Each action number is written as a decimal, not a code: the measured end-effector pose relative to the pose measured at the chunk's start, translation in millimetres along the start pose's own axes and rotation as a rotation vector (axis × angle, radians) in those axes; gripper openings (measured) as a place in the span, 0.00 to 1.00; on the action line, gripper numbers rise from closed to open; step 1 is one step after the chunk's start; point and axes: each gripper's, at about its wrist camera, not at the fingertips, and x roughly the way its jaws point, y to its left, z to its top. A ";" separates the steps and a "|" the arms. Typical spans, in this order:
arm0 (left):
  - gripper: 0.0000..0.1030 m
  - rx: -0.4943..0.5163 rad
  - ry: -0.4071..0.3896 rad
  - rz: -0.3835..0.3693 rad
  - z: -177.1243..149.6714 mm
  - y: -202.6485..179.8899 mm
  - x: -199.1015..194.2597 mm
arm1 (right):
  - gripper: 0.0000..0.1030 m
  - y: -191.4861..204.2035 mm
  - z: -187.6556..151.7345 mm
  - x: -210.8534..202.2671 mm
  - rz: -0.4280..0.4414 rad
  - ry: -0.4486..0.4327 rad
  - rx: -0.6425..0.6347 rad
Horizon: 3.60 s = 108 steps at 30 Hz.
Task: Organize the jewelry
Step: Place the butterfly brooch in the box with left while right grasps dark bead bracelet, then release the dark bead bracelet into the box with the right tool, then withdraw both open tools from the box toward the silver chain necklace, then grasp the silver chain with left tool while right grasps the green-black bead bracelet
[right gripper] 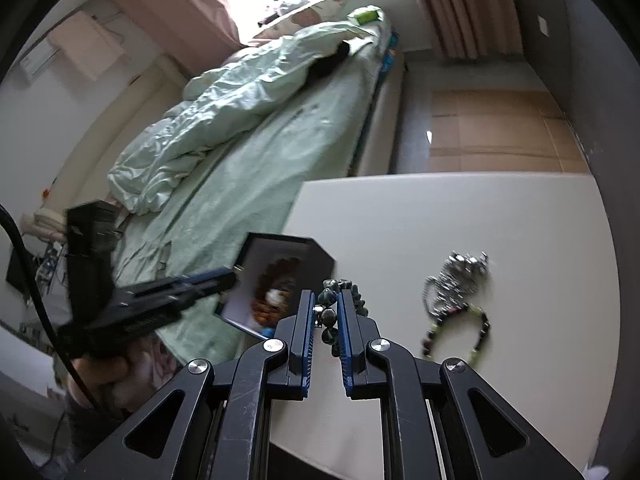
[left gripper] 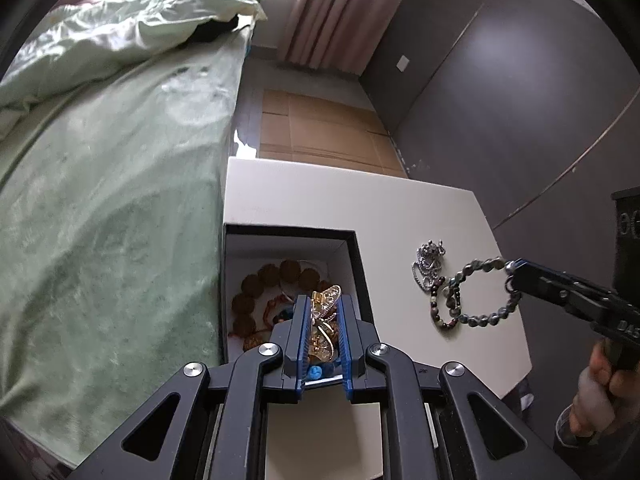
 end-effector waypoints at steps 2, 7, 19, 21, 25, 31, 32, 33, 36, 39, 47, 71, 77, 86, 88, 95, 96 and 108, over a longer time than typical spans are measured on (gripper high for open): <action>0.16 -0.022 0.011 -0.011 -0.2 5.9 -0.9 | 0.12 11.3 3.8 -1.1 0.011 -0.006 -0.019; 0.58 -0.051 -0.046 -0.023 -2.3 19.1 -18.2 | 0.12 36.9 11.5 1.8 0.027 -0.011 -0.056; 0.59 -0.085 -0.104 -0.017 -11.6 50.5 -51.1 | 0.12 79.9 20.0 34.8 0.053 0.022 -0.106; 0.59 -0.088 -0.107 -0.020 -13.3 54.4 -53.8 | 0.12 84.2 21.5 41.2 0.056 0.025 -0.103; 0.58 -0.095 -0.111 -0.028 -14.1 58.8 -56.2 | 0.12 90.1 23.9 51.6 0.062 0.027 -0.088; 0.59 -0.090 -0.119 -0.036 -15.4 58.0 -61.1 | 0.54 85.1 21.5 68.9 0.012 0.072 -0.059; 0.59 -0.087 -0.118 -0.037 -15.1 56.2 -60.6 | 0.54 81.9 19.7 67.9 0.009 0.071 -0.054; 0.59 -0.084 -0.115 -0.037 -14.6 54.2 -59.6 | 0.54 78.4 18.3 66.9 0.010 0.074 -0.047; 0.59 -0.073 -0.111 -0.040 -13.2 46.4 -57.1 | 0.54 68.5 14.0 60.4 -0.002 0.075 -0.035; 0.59 -0.063 -0.109 -0.046 -11.6 38.2 -54.1 | 0.54 58.6 11.6 51.9 -0.018 0.071 -0.029; 0.59 -0.011 -0.087 -0.048 -4.9 5.3 -42.1 | 0.55 21.8 6.6 17.2 -0.054 0.027 0.012; 0.59 0.120 0.002 -0.046 2.3 -76.0 22.2 | 0.60 -103.9 -33.0 13.8 -0.227 0.061 0.151; 0.59 0.115 0.020 -0.036 7.3 -76.7 35.6 | 0.60 -108.6 -31.4 37.9 -0.287 0.096 0.107; 0.59 0.144 0.035 0.005 11.3 -82.4 46.9 | 0.43 -92.8 -31.1 68.0 -0.488 0.138 -0.064; 0.59 0.152 0.037 0.005 11.4 -85.8 49.3 | 0.38 -89.1 -33.7 68.6 -0.509 0.134 -0.099; 0.59 0.188 0.059 0.004 13.1 -102.3 63.6 | 0.09 -109.3 -39.5 47.6 -0.451 0.103 -0.045; 0.59 0.194 0.063 0.004 13.2 -104.4 65.8 | 0.09 -112.8 -40.4 44.0 -0.441 0.091 -0.029; 0.59 0.240 0.116 -0.008 26.9 -134.1 111.6 | 0.09 -141.9 -53.3 -3.5 -0.259 -0.050 0.154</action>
